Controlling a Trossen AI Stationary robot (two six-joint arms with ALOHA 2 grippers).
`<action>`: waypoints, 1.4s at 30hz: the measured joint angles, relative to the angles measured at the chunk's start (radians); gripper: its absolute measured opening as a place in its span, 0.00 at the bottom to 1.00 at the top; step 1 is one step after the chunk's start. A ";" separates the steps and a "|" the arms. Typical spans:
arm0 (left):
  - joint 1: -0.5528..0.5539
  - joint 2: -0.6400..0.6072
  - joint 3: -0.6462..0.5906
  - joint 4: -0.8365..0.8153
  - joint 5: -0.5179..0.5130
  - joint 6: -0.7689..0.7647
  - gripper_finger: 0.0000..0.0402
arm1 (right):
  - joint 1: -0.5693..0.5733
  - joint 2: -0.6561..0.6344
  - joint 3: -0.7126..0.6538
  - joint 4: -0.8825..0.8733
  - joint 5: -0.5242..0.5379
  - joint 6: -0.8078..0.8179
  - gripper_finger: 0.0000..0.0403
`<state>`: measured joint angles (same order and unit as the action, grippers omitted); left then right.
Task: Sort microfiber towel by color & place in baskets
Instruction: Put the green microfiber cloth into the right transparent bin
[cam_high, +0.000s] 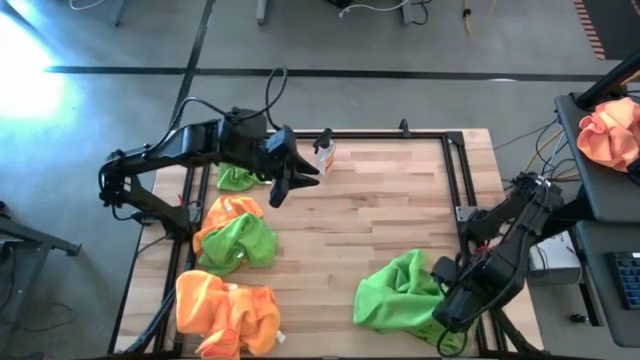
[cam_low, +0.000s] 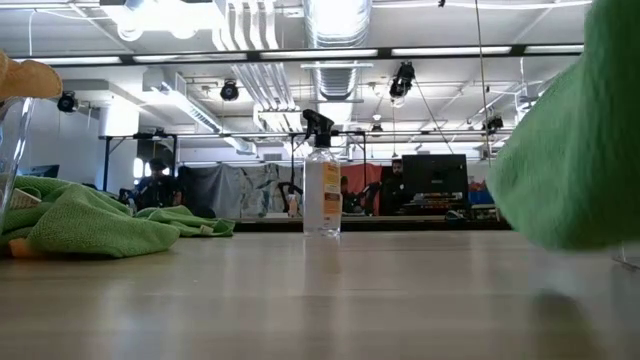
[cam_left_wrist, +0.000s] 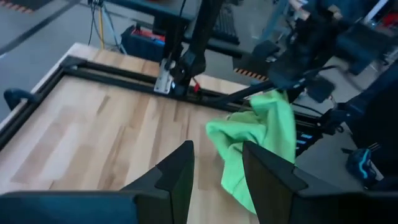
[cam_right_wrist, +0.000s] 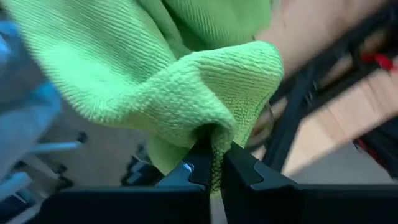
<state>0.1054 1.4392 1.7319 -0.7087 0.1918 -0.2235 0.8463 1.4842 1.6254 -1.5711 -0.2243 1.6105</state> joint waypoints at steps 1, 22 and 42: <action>-0.002 0.000 0.011 -0.002 0.000 0.003 0.30 | 0.006 -0.002 -0.017 0.000 -0.025 0.015 0.03; -0.006 0.000 0.027 -0.009 -0.002 0.002 0.30 | 0.029 0.003 -0.242 0.216 -0.101 -0.053 0.03; -0.006 0.001 0.025 -0.014 -0.011 0.001 0.30 | 0.026 0.004 -0.261 0.249 -0.097 -0.096 0.32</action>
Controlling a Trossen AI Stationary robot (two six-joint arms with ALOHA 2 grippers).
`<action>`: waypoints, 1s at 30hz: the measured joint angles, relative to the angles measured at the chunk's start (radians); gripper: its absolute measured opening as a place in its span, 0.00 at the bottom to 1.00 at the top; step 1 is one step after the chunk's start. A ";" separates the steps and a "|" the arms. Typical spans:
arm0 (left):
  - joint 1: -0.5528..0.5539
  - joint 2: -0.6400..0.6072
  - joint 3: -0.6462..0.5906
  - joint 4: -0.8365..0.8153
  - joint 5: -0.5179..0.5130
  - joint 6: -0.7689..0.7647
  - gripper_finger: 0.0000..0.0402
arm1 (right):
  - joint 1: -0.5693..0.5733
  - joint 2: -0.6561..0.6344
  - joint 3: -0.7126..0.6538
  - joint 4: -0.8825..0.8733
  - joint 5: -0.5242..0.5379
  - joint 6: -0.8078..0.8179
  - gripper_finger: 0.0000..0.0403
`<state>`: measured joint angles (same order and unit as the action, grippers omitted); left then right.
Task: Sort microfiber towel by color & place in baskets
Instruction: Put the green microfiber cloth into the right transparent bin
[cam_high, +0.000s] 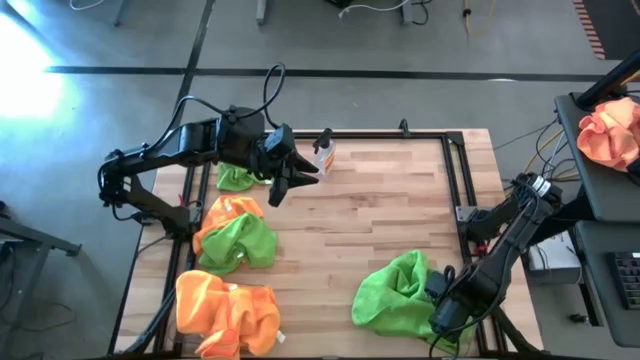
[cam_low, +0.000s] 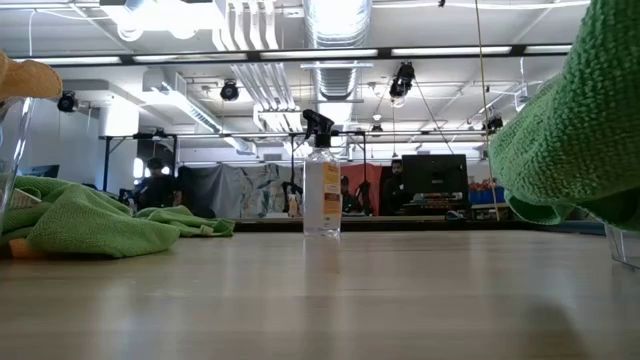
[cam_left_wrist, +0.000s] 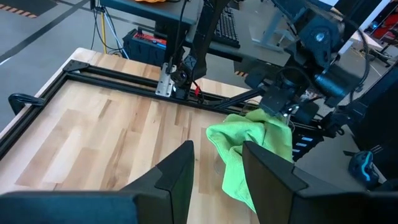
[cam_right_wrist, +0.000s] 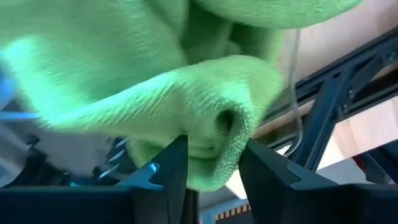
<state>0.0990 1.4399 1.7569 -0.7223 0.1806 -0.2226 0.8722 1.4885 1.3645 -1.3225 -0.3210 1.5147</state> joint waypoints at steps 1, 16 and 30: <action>0.000 0.000 0.000 0.000 0.000 0.000 0.30 | 0.000 -0.001 0.019 -0.004 0.000 -0.007 0.33; 0.000 0.000 -0.001 -0.084 -0.022 0.003 0.30 | -0.078 -0.002 0.205 -0.066 0.220 -0.206 0.30; 0.000 0.000 -0.001 -0.357 -0.193 -0.014 0.30 | -0.217 -0.001 0.204 -0.135 0.892 -0.494 0.29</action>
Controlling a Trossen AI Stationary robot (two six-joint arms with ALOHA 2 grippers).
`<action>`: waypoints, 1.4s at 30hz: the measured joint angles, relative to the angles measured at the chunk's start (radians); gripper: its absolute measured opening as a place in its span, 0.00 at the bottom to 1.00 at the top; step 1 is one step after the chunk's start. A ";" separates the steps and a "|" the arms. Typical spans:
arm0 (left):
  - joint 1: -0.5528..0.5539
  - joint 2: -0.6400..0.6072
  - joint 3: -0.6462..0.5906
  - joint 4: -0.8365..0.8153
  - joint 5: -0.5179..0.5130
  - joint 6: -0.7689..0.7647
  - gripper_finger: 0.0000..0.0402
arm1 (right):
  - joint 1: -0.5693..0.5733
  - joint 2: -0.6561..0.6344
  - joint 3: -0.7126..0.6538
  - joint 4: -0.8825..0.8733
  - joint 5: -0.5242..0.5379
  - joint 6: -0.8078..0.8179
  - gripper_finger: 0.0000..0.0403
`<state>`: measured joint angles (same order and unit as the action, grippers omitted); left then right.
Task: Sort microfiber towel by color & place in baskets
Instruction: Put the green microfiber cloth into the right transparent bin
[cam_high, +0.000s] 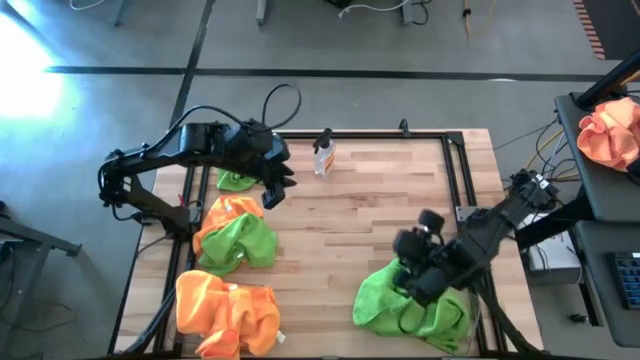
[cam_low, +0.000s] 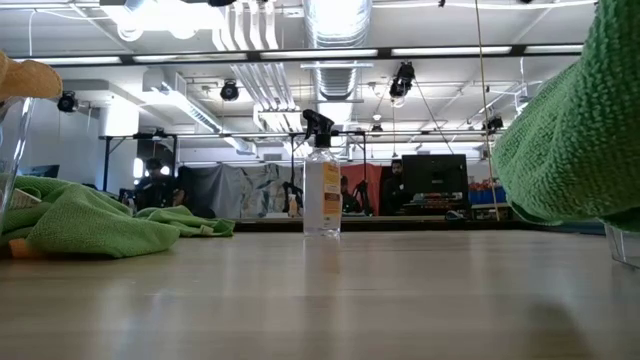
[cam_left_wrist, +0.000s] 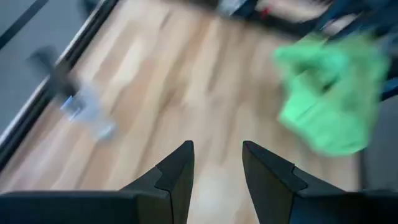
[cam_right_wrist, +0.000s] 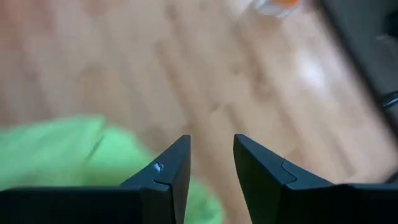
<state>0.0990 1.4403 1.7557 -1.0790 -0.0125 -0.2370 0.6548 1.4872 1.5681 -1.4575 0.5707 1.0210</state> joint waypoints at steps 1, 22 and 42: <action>0.000 0.000 0.000 -0.045 -0.021 -0.001 0.30 | -0.021 0.000 0.000 0.000 0.029 -0.017 0.28; 0.015 -0.231 -0.086 -0.321 -0.014 0.392 0.30 | -0.365 0.001 0.000 0.079 0.059 -0.062 0.22; 0.122 -0.781 -0.791 0.200 0.083 0.628 0.30 | -0.587 0.002 0.000 0.412 0.036 -0.314 0.20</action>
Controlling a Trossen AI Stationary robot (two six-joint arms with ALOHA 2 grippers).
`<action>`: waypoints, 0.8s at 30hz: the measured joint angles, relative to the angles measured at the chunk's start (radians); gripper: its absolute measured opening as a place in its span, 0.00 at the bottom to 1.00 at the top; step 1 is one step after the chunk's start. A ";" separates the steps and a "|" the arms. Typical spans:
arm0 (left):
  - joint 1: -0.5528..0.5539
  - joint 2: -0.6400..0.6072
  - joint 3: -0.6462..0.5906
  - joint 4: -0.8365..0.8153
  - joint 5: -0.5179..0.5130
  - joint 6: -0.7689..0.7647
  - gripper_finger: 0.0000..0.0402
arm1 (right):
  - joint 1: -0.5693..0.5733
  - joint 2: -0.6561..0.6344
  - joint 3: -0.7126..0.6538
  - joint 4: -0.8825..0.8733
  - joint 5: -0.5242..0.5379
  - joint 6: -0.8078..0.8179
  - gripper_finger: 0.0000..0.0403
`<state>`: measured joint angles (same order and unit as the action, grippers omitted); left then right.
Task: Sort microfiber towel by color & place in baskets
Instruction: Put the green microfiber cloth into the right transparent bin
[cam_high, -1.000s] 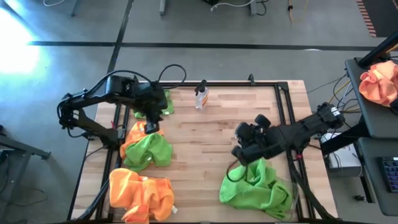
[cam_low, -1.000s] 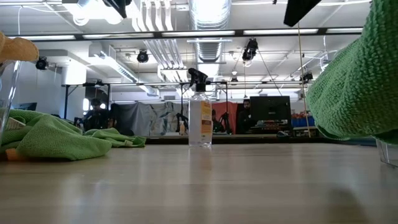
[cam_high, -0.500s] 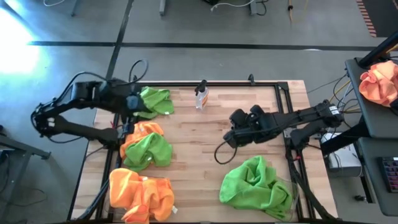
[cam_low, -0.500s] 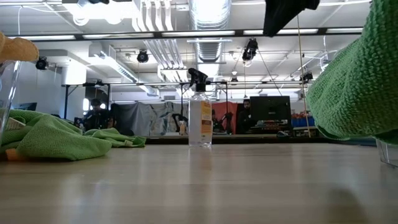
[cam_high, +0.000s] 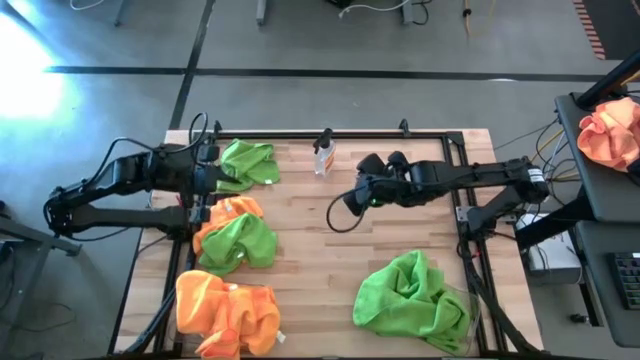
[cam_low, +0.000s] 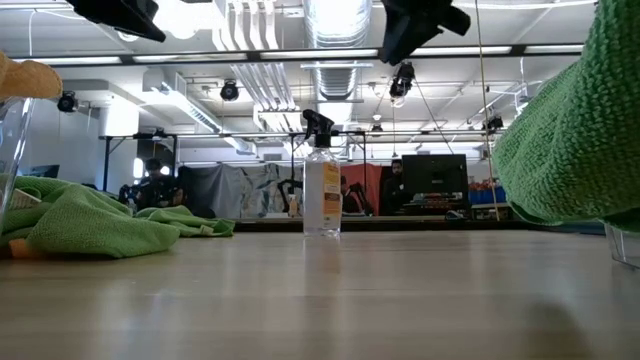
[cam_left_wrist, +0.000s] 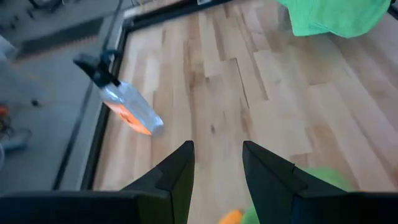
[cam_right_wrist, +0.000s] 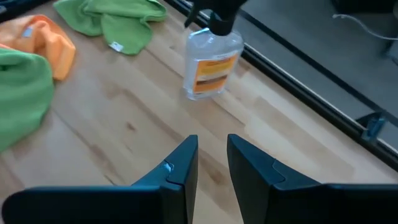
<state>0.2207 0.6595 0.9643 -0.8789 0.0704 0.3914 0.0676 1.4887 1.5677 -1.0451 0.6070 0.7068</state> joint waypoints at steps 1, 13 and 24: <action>0.000 -0.003 -0.003 0.006 0.000 0.009 0.30 | -0.007 0.000 0.000 0.014 -0.015 -0.011 0.20; 0.000 0.001 -0.004 0.003 -0.683 -0.043 0.30 | -0.022 0.000 0.000 0.041 -0.057 -0.013 0.19; 0.000 -0.007 -0.164 -0.004 -0.719 -0.249 0.30 | -0.018 0.000 0.000 0.030 -0.129 -0.012 0.20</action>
<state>0.2211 0.6528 0.8004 -0.8832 -0.6486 0.1428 0.0498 1.4887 1.5677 -1.0153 0.4780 0.6949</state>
